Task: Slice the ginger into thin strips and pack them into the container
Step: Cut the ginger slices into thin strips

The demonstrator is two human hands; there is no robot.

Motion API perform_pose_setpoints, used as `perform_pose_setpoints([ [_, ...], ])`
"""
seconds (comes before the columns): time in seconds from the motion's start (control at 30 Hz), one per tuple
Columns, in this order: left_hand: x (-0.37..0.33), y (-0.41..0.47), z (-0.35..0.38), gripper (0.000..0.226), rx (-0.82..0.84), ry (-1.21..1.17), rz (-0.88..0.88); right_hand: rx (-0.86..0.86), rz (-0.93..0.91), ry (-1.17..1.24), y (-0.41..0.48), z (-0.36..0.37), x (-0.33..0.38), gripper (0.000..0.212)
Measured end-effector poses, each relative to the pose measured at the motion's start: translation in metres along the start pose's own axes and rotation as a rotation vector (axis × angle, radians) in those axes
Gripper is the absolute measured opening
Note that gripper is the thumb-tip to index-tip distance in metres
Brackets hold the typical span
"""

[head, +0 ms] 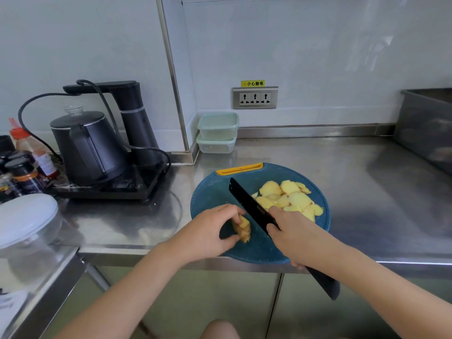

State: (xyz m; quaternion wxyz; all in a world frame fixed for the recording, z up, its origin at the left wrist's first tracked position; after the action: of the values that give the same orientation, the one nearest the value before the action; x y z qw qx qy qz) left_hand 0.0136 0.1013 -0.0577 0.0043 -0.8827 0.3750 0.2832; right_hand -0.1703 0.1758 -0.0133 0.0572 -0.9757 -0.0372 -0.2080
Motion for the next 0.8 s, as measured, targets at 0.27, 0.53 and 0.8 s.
perform_pose_setpoints([
  [0.27,-0.004,0.025,-0.023,0.017,0.216,-0.058,-0.005,-0.026,0.014,0.041,-0.003,0.002,-0.003,0.011],
  [0.53,-0.002,0.022,-0.022,0.021,0.199,-0.065,0.021,-0.039,0.008,0.049,-0.012,0.006,-0.006,0.022],
  [0.8,-0.001,-0.009,0.003,0.022,-0.148,-0.041,-0.050,-0.024,-0.009,0.042,-0.010,0.008,-0.006,0.012],
])
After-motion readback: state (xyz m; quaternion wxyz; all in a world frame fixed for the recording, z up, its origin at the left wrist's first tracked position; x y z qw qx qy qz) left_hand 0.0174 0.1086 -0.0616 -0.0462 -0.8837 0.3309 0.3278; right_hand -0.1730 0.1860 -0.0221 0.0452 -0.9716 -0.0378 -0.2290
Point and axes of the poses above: each hand's wrist, its own y-axis towards the middle knuckle, its own z-axis out of the palm, x = y × z, the point moved 1 cm from there along y, towards the middle knuckle, and after that the axes turned 4 degrees about -z, right-handed, at the moved point
